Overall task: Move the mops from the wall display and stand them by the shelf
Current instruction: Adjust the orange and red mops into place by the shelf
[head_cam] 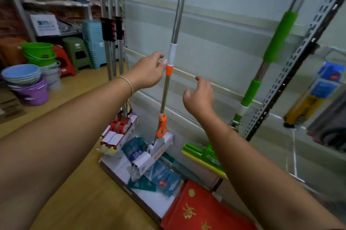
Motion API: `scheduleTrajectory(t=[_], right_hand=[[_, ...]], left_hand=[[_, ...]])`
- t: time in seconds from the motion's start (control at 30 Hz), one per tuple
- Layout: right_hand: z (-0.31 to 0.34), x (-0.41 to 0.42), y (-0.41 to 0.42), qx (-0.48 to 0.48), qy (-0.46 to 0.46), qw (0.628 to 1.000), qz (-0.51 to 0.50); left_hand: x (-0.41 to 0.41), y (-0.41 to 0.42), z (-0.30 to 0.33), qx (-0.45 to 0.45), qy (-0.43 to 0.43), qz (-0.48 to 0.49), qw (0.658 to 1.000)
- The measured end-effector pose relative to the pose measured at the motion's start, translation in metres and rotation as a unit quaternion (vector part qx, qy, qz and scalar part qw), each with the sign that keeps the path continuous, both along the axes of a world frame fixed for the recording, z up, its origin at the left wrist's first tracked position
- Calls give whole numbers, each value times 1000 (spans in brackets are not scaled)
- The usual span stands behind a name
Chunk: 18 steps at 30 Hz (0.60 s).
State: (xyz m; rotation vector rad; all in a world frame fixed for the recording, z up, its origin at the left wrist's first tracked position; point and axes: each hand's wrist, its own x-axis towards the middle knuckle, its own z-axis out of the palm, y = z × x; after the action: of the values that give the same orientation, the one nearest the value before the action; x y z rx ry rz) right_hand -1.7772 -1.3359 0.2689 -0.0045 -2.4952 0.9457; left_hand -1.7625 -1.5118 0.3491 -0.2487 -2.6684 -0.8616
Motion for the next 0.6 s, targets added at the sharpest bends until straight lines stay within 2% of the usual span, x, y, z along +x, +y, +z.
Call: scheduleTrajectory(t=[0.27,0.6], right_hand=[[-7,-53,-38,-13,-34,998,53],[-48,-166,-46,-10,-74,996,47]], left_hand=[[-21,-41,-10,14,-17,11,1000],[-153,-38,-32,19,-42,14,999]])
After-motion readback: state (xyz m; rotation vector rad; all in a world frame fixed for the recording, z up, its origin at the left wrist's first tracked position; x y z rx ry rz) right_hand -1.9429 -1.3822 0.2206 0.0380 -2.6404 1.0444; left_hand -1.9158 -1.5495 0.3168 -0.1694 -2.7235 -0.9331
